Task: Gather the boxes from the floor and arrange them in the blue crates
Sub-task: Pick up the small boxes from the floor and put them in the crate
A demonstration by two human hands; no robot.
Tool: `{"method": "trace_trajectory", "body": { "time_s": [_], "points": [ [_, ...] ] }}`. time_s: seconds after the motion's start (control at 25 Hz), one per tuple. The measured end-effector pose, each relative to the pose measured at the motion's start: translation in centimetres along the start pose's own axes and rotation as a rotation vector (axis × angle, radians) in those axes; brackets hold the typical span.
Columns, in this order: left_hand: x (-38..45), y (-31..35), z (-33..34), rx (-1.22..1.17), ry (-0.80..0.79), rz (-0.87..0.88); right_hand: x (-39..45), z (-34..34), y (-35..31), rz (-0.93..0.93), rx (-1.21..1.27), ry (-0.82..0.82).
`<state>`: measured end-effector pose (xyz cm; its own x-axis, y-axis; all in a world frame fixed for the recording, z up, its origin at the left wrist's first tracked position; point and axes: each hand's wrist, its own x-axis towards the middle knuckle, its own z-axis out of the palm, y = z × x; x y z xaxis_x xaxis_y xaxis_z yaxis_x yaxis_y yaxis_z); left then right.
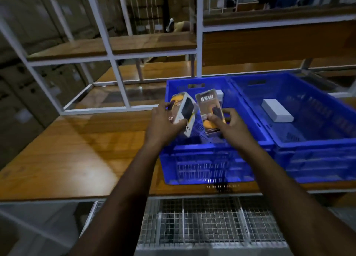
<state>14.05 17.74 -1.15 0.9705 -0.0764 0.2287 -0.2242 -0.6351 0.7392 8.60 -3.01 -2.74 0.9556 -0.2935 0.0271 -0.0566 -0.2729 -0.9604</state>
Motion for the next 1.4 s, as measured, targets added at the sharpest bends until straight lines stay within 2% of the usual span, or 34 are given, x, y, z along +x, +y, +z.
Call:
{"method": "trace_trajectory", "body": {
  "time_s": [0.2,0.36,0.52,0.64,0.72,0.8,0.92,1.12,1.24,1.4],
  "points": [
    [1.3,0.4,2.1,0.409,-0.005,-0.015,4.4,-0.1,0.8,0.142,-0.569,-0.288],
    [1.8,1.4,4.2,0.742,-0.169,0.049,6.0,0.1,1.5,0.160,-0.957,-0.400],
    [2.2,0.8,5.6,0.797,-0.443,0.007,6.5,0.7,1.8,0.228,-1.160,-0.507],
    [2.4,0.3,5.5,0.750,-0.431,0.057,6.2,1.1,1.1,0.310,-1.206,-0.509],
    [2.2,0.1,5.1,0.699,-0.360,0.142,5.7,1.2,0.5,0.341,-1.218,-0.443],
    [2.1,-0.2,4.4,0.594,-0.285,0.210,5.0,1.6,0.0,0.304,-1.206,-0.288],
    [2.1,-0.9,3.0,0.457,-0.126,0.295,4.0,2.9,-0.5,0.151,-1.109,-0.040],
    [2.2,-2.5,0.3,0.280,0.052,0.278,3.2,6.0,-1.7,-0.086,-0.863,0.149],
    [2.2,-4.0,-1.4,0.245,0.093,0.218,2.9,8.2,-2.7,-0.213,-0.620,0.127],
    [1.6,-6.7,-4.0,0.231,0.169,0.099,1.5,12.5,-4.1,-0.476,-0.388,-0.009]
  ]
}}
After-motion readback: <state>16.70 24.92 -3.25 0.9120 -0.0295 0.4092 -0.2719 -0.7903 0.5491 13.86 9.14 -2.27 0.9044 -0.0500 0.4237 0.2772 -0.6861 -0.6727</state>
